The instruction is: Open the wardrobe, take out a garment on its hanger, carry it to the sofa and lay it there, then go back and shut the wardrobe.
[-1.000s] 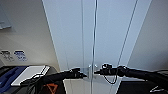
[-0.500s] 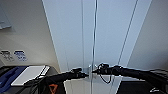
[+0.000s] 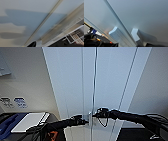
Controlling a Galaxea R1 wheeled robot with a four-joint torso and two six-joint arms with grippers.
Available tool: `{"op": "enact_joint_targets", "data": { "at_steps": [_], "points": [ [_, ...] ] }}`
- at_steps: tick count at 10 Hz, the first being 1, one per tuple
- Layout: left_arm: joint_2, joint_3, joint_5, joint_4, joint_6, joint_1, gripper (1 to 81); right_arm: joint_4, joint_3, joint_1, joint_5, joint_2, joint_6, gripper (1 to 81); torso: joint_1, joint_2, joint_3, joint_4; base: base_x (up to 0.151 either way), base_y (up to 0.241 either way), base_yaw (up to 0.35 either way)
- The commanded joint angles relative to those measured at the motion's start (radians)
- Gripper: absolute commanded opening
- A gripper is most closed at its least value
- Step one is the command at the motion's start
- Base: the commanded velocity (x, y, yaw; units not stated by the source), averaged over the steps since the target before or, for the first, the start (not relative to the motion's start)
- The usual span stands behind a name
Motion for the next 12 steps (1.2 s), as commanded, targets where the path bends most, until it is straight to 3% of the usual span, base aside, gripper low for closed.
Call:
{"op": "enact_joint_targets", "data": {
  "at_steps": [1, 5, 10, 12],
  "points": [
    [0.041, -0.036, 0.012, -0.002, 0.005, -0.172, 81.1, -0.015, -0.001, 0.182, -0.015, 0.018, 0.001, 81.1, 0.0, 0.0, 0.0, 0.0, 0.0, 0.0, 0.0],
    [0.197, -0.194, -0.008, 0.033, 0.01, -0.185, 81.1, -0.01, 0.015, 0.174, -0.015, 0.035, 0.001, 81.1, 0.0, 0.0, 0.0, 0.0, 0.0, 0.0, 0.0],
    [0.304, -0.222, -0.031, 0.035, 0.014, -0.197, 81.1, -0.002, 0.056, 0.152, 0.004, 0.032, 0.012, 81.1, 0.0, 0.0, 0.0, 0.0, 0.0, 0.0, 0.0],
    [0.305, -0.132, -0.033, 0.035, 0.014, -0.194, 81.1, -0.002, 0.145, 0.113, 0.042, 0.004, 0.016, 81.1, 0.0, 0.0, 0.0, 0.0, 0.0, 0.0, 0.0]
  ]
}}
